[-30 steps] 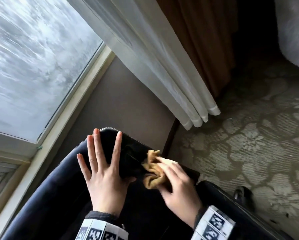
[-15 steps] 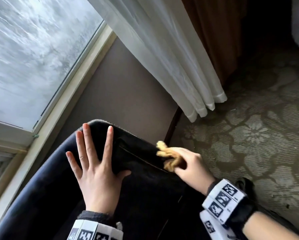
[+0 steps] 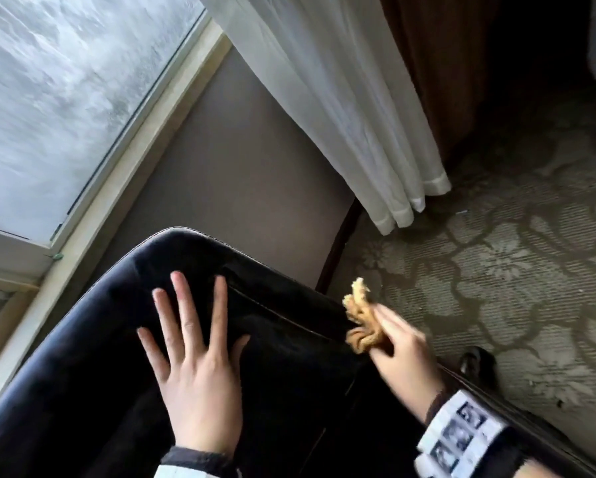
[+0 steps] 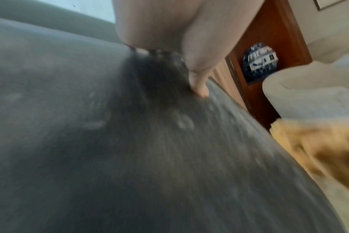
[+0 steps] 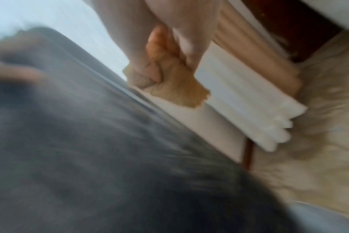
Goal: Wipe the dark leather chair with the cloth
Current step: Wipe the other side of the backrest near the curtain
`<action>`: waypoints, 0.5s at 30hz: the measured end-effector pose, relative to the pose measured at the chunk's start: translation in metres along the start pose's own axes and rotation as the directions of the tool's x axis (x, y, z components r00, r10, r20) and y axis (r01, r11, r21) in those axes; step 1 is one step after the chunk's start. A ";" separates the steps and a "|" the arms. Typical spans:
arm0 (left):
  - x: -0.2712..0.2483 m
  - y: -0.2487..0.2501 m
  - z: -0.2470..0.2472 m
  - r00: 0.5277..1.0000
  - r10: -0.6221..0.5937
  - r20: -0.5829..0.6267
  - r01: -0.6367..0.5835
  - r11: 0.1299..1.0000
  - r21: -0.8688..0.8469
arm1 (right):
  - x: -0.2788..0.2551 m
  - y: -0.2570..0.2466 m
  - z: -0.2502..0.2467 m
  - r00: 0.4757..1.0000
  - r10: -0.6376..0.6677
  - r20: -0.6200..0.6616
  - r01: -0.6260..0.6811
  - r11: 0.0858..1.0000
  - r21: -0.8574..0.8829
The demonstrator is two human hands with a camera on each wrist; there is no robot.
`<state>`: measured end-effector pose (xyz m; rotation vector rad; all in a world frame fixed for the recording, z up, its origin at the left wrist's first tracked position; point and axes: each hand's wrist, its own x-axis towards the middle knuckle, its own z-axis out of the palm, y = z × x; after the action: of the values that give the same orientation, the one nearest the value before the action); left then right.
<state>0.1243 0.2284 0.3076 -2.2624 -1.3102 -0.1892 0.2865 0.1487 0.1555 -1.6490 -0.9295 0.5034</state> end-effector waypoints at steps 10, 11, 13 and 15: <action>-0.010 0.005 0.012 0.991 -0.062 0.116 0.058 0.997 0.042 | -0.036 0.009 0.044 0.855 -0.504 0.118 0.512 0.857 -0.050; -0.010 0.005 0.012 0.990 -0.073 0.121 0.069 0.997 0.038 | -0.042 0.028 0.036 0.861 -0.475 0.182 0.494 0.867 -0.074; -0.011 0.007 0.013 0.990 -0.082 0.115 0.078 0.996 0.035 | -0.046 0.051 0.020 0.893 -0.385 0.233 0.413 0.906 -0.088; -0.013 0.007 0.014 0.991 -0.079 0.105 0.075 0.996 0.038 | -0.040 0.041 0.010 0.934 -0.339 0.117 0.346 0.937 -0.044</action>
<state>0.1221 0.2228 0.2882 -2.2219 -1.4464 -0.0734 0.2682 0.1201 0.1082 -1.4840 -1.2966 0.3269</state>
